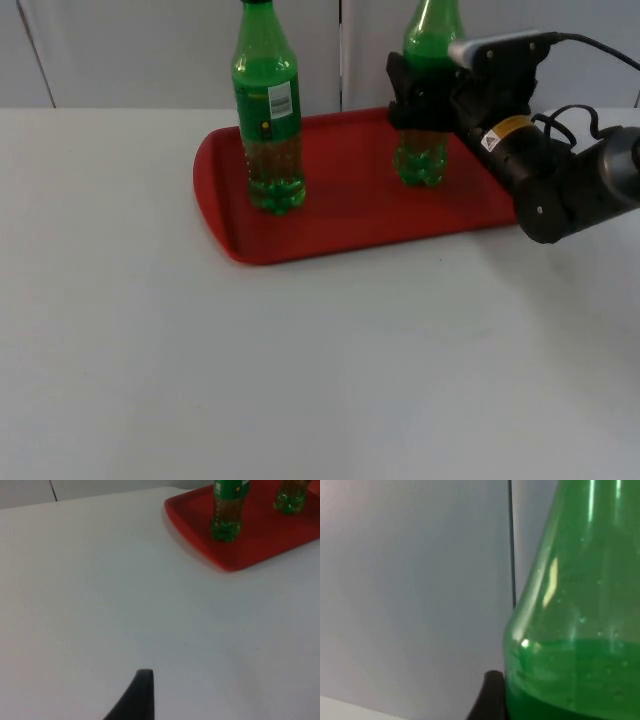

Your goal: Place the bottle upright on the tray.

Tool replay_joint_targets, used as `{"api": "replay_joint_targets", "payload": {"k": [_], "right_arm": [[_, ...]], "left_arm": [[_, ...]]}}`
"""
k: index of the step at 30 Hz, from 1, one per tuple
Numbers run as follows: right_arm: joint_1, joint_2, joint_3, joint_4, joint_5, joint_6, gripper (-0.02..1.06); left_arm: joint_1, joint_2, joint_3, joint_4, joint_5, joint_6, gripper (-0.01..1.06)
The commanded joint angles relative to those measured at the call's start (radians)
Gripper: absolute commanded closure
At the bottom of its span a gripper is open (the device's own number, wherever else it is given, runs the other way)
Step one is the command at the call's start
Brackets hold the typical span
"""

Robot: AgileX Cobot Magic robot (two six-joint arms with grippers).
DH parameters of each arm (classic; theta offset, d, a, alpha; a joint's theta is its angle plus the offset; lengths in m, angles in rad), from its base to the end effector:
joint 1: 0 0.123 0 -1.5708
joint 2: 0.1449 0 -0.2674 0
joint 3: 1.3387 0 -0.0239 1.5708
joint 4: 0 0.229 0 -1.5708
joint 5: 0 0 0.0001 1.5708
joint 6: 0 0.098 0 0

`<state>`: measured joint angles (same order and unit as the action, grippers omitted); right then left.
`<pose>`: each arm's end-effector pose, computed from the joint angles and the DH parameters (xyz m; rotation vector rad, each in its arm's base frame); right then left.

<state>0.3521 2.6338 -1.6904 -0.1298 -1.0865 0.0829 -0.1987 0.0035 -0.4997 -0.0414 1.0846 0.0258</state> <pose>0.4776 0.1874 0.0824 -0.3185 1.3182 0.3927 -0.0013 -0.0034 0.2615 0.2348 2.0616 -0.1558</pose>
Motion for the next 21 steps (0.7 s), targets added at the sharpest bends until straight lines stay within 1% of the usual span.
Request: {"api": "replay_joint_targets", "payload": {"k": [1, 2, 3, 4, 5, 6, 7, 8, 17, 19, 21], "right_arm": [[0.001, -0.005, -0.002, -0.026, -0.001, -0.004, 0.33], [0.001, -0.005, -0.002, -0.067, -0.001, -0.004, 0.32], [0.001, -0.005, -0.002, -0.087, -0.001, -0.004, 0.29], [0.001, -0.005, -0.002, -0.096, -0.001, -0.004, 0.23], [0.001, -0.005, -0.002, -0.105, -0.001, -0.004, 0.15], [0.001, -0.005, -0.002, -0.105, -0.001, -0.004, 0.15], [0.001, -0.005, -0.002, -0.105, -0.001, -0.004, 0.05], [0.001, -0.005, -0.002, -0.105, -0.001, -0.007, -0.01], [0.001, -0.008, -0.002, -0.094, -0.001, -0.006, -0.01], [0.001, -0.008, 0.0, -0.094, 0.038, -0.006, -0.01], [0.001, -0.009, 0.005, -0.084, 0.047, 0.002, -0.01]], "left_arm": [[0.0, -0.003, 0.005, 0.001, -0.011, -0.005, 0.0], [0.0, -0.003, 0.005, 0.001, -0.011, -0.005, 0.0], [0.0, -0.003, 0.005, 0.001, -0.011, -0.005, 0.0], [0.0, -0.003, 0.005, 0.001, -0.011, -0.005, 0.0], [0.0, -0.003, 0.005, 0.001, -0.011, -0.005, 0.0], [0.0, -0.003, 0.005, 0.001, -0.011, -0.005, 0.0], [0.0, -0.003, 0.005, 0.001, -0.011, -0.005, 0.0], [0.0, -0.003, 0.005, 0.001, -0.011, -0.005, 0.0], [0.0, -0.003, 0.005, 0.001, -0.011, -0.005, 0.0], [0.0, -0.003, 0.005, 0.001, -0.011, -0.005, 0.0], [0.0, -0.003, 0.005, 0.001, -0.011, -0.005, 0.0]]}}
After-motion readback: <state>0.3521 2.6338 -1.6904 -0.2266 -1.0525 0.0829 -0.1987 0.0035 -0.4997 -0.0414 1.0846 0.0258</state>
